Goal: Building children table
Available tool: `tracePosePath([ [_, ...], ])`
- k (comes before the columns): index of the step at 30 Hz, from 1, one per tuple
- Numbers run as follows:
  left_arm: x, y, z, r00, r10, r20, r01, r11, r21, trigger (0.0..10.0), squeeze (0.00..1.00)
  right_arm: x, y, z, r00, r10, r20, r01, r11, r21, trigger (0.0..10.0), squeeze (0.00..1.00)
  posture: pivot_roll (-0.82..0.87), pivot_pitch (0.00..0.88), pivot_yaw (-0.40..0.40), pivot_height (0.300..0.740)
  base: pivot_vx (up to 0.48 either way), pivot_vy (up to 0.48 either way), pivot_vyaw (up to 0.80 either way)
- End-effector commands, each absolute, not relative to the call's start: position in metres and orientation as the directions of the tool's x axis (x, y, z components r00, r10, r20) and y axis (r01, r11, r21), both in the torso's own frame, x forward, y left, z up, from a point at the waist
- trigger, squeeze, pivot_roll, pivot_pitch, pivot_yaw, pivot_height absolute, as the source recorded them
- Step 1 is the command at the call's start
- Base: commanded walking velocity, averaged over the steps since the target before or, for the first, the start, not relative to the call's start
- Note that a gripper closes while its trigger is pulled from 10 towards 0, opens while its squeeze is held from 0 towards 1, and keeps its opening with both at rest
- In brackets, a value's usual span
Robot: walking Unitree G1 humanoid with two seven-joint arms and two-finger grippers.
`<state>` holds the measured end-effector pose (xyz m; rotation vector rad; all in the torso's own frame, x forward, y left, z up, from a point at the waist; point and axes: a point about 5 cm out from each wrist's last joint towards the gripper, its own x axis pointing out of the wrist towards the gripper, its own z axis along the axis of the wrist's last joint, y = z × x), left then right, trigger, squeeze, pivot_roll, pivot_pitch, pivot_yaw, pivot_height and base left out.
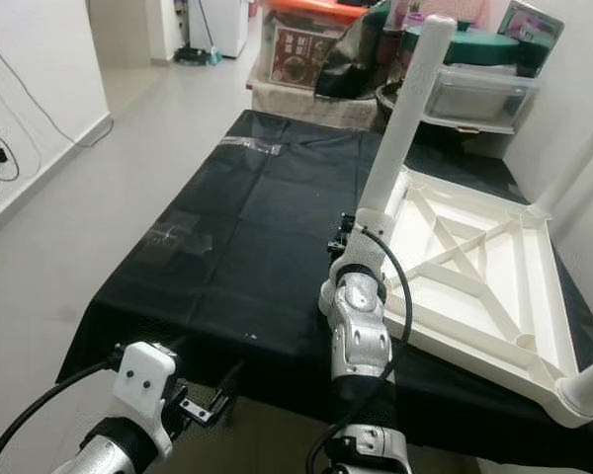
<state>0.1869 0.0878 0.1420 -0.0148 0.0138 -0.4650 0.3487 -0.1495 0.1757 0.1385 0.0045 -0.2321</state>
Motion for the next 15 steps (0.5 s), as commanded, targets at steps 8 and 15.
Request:
tracePosePath([
  [8, 0.187, 0.087, 0.138, 0.89, -0.456, -0.029, 0.455, 0.89, -0.03, 10.0, 0.0, 0.36, -0.126, 0.17, 0.985, 0.152, 0.078, -0.167, 0.953, 0.252, 10.0, 0.0, 0.23, 0.06, -0.122, 0.74, 0.0, 0.0, 0.0],
  [15, 0.186, 0.087, 0.138, 0.888, -0.458, -0.03, 0.457, 0.889, -0.03, 10.0, 0.0, 0.356, -0.116, 0.175, 0.718, 0.693, 0.064, -0.684, 0.685, 0.251, 10.0, 0.0, 0.23, 0.055, -0.122, 0.74, 0.0, 0.0, 0.0],
])
